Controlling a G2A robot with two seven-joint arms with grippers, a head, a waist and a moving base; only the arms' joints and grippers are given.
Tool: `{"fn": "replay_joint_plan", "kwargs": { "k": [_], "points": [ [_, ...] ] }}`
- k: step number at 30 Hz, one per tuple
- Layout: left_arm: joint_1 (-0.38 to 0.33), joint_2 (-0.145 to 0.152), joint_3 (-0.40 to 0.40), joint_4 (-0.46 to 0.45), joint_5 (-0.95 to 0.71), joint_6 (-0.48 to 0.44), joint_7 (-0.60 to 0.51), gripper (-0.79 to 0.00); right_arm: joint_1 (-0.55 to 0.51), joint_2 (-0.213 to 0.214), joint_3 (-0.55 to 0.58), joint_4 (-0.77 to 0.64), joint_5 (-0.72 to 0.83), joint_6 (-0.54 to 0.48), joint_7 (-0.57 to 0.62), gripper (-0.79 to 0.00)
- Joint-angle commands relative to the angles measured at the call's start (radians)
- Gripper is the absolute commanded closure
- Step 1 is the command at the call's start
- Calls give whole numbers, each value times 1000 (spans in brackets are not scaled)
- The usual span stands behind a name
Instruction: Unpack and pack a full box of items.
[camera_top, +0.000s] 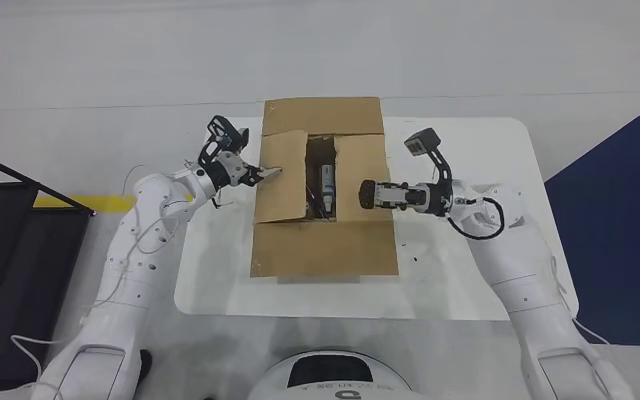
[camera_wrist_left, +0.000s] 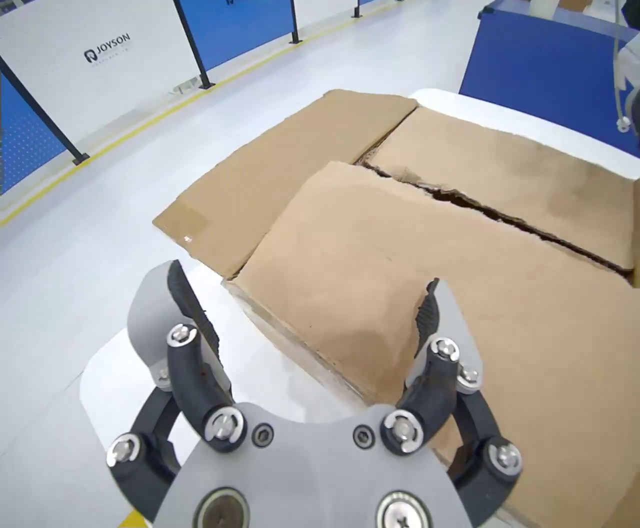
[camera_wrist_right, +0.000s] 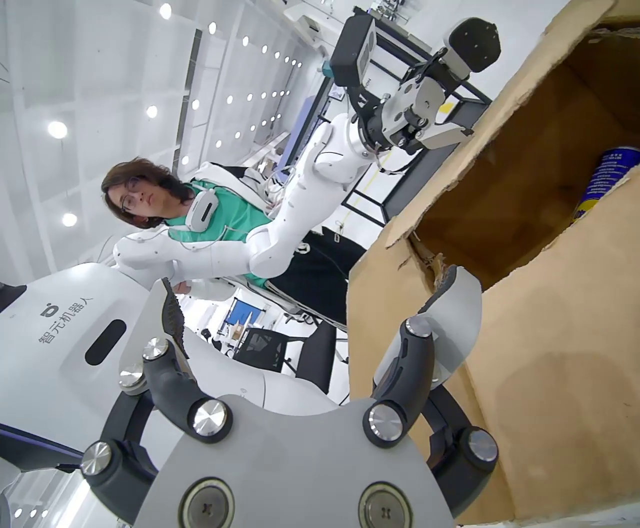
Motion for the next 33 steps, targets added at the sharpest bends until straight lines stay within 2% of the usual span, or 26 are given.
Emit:
{"fn": "replay_joint_plan", "kwargs": {
  "k": [1,2,5,9,11,15,17,22,25,30,33],
  "points": [
    [-1,0,2,0,2,1,-2,-785,0,0,0,-1,0,0,0,-785],
    [-1,0,2,0,2,1,-2,-785,0,0,0,-1,0,0,0,-785],
    [-1,0,2,0,2,1,-2,-785,0,4,54,58,-64,7,-195,-785],
    [-1,0,2,0,2,1,-2,-785,3,-4,87,150,-97,-99,-451,-785],
    [-1,0,2,0,2,1,-2,-785,31,-10,90,227,-175,-133,-587,-785],
    [-1,0,2,0,2,1,-2,-785,114,-33,35,344,-338,-161,-826,-785],
    [-1,0,2,0,2,1,-2,-785,152,-49,-6,406,-383,-171,-910,-785],
    [-1,0,2,0,2,1,-2,-785,279,-87,-112,574,-505,-111,-1002,-785],
    [-1,0,2,0,2,1,-2,-785,327,-112,-161,642,-515,-133,-1026,-785],
    [-1,0,2,0,2,1,-2,-785,386,-148,-220,732,-485,-175,-984,-785],
    [-1,0,2,0,2,1,-2,-785,398,-168,-230,754,-375,-245,-911,-785]
  ]
}}
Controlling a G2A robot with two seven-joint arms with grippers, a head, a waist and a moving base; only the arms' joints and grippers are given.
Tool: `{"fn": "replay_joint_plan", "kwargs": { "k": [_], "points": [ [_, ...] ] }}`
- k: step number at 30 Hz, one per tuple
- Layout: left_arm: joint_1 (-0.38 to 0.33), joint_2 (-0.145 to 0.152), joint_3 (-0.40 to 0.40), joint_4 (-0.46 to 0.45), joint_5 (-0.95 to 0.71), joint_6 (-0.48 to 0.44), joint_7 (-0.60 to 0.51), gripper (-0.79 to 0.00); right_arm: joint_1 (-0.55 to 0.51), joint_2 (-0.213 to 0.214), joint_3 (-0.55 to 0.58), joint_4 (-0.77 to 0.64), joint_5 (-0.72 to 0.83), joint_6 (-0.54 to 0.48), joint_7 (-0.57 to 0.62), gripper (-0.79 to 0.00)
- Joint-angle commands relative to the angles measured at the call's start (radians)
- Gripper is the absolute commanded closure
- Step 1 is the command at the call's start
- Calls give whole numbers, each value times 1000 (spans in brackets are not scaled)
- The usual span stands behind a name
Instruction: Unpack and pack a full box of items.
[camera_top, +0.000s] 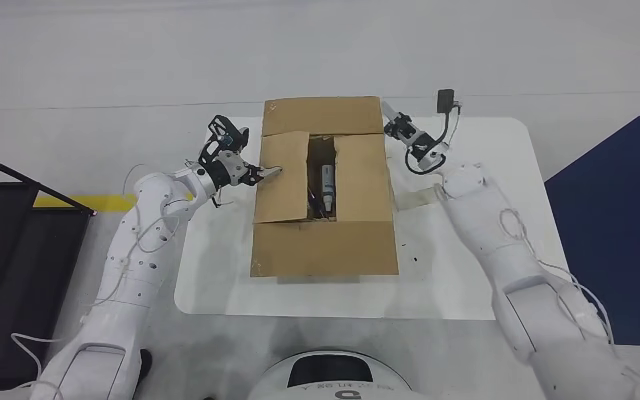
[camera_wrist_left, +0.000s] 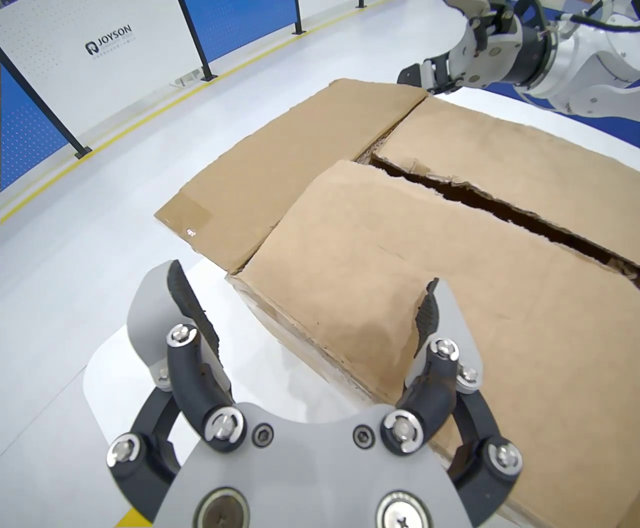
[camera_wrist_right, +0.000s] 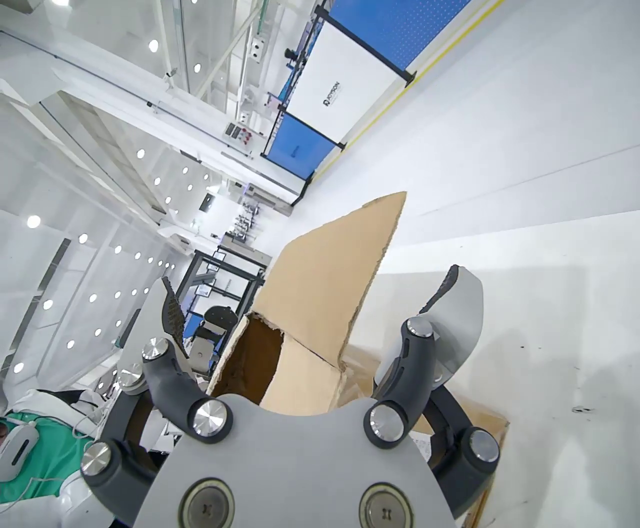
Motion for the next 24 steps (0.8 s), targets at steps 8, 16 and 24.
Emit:
{"fn": "replay_joint_plan", "kwargs": {
  "k": [8,16,24],
  "points": [
    [0,0,0,0,0,0,0,-785,23,-24,8,37,227,-146,188,-785],
    [10,1,-2,-22,-2,6,13,-785,20,-24,22,34,270,-174,239,-785],
    [84,34,-132,-92,-33,-94,140,-785,0,-16,39,-21,276,-168,283,-785]
  ]
}}
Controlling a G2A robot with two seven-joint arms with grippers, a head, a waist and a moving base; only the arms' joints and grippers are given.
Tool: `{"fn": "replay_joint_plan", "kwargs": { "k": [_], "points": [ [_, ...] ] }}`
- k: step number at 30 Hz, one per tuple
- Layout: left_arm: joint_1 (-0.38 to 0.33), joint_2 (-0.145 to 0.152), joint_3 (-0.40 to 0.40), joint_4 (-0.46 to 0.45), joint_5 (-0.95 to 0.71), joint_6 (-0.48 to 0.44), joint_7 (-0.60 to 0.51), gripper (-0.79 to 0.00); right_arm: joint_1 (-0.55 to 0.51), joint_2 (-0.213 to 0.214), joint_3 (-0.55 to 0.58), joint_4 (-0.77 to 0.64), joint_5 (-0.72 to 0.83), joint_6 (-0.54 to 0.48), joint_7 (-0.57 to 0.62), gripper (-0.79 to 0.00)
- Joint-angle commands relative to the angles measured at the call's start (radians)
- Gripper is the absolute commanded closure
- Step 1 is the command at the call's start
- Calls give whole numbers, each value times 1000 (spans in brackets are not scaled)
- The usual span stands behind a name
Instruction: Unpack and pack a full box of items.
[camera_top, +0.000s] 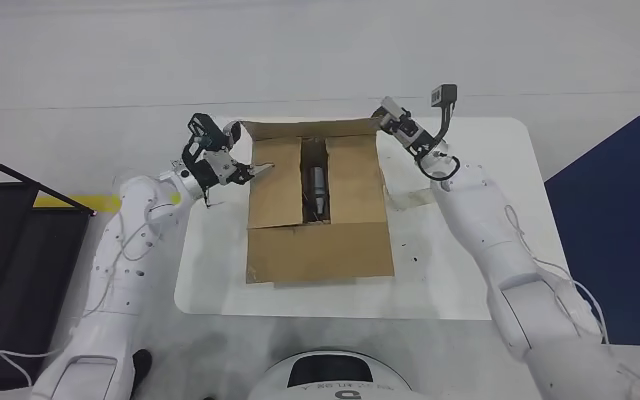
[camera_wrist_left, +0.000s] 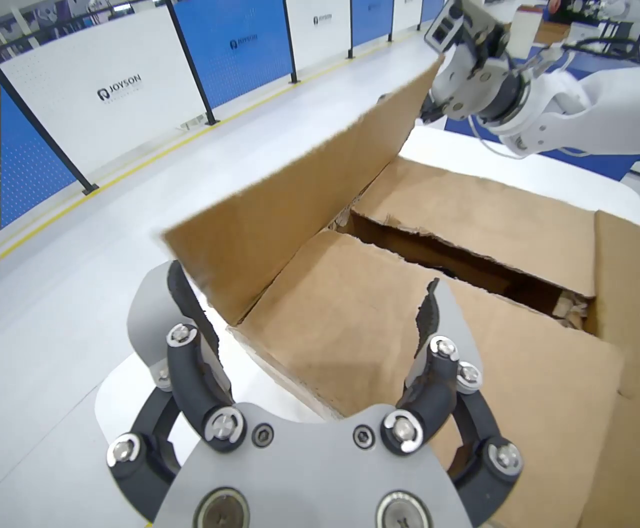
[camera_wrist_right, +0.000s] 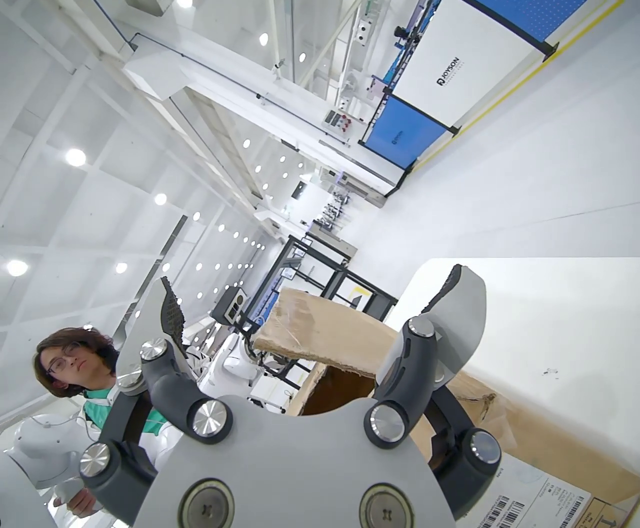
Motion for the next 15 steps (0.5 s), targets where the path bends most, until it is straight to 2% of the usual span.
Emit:
{"fn": "replay_joint_plan", "kwargs": {
  "k": [1,8,10,15],
  "points": [
    [17,8,-41,-4,-17,-17,29,-785,-8,2,2,-24,4,6,19,-785],
    [29,23,-120,19,-110,-36,51,-785,-34,23,29,-100,16,50,129,-785],
    [23,24,-121,31,-127,-32,28,-785,-40,31,37,-113,4,75,157,-785],
    [-10,19,-71,50,-129,53,-95,-785,-51,52,43,-154,-59,153,261,-785]
  ]
}}
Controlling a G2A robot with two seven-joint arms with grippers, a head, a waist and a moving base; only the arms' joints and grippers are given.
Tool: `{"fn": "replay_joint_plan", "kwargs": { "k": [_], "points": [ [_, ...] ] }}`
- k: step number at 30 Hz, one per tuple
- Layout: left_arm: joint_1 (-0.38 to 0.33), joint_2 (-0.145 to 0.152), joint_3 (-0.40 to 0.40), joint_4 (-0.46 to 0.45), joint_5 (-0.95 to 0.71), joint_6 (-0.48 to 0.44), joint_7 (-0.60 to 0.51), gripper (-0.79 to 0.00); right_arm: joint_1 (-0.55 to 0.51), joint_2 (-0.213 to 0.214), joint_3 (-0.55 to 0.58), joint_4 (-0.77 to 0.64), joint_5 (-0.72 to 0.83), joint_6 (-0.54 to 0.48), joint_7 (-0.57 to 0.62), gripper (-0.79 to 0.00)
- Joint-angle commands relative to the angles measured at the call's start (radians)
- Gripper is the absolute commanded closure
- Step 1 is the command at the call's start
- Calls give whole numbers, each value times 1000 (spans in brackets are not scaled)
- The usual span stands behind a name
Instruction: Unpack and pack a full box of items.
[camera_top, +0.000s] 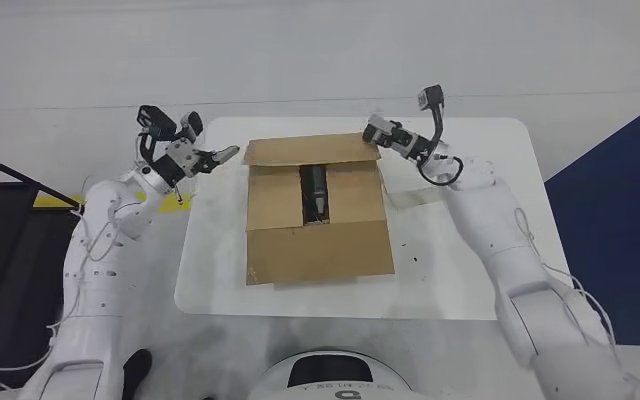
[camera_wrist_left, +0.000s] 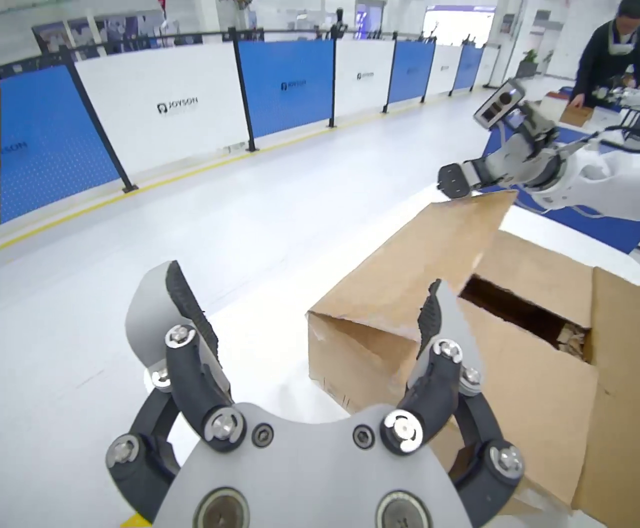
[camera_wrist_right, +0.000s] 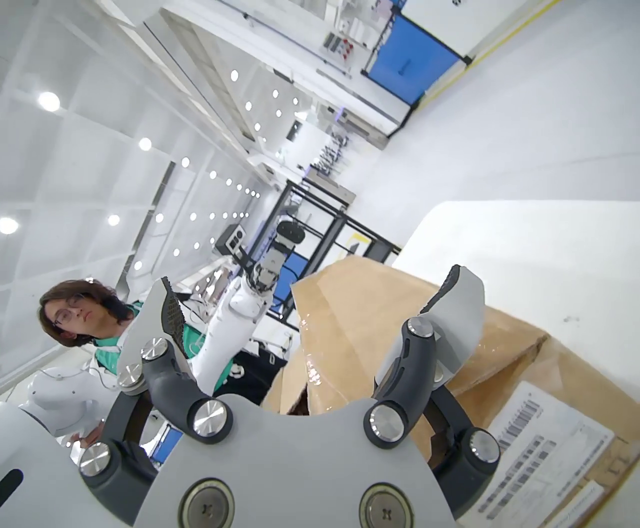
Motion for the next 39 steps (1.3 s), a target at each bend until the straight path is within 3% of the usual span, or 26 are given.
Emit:
{"fn": "replay_joint_plan", "kwargs": {
  "k": [1,10,22,24,33,36,39],
  "points": [
    [-10,-2,24,-1,2,10,-24,-785,-9,8,9,-17,-7,21,28,-785],
    [-41,-5,94,15,77,35,-47,-785,-82,40,62,-231,-1,85,76,-785],
    [-61,-8,129,39,94,34,-46,-785,-88,39,60,-236,11,92,80,-785],
    [-61,-8,129,39,94,34,-46,-785,-124,46,66,-289,116,178,194,-785],
    [-61,-8,129,39,94,34,-46,-785,-318,138,313,-492,146,383,504,-785],
    [-61,-8,129,39,94,34,-46,-785,-403,163,408,-570,165,422,572,-785],
    [-61,-8,129,39,94,34,-46,-785,-484,183,467,-623,71,472,563,-785]
  ]
}}
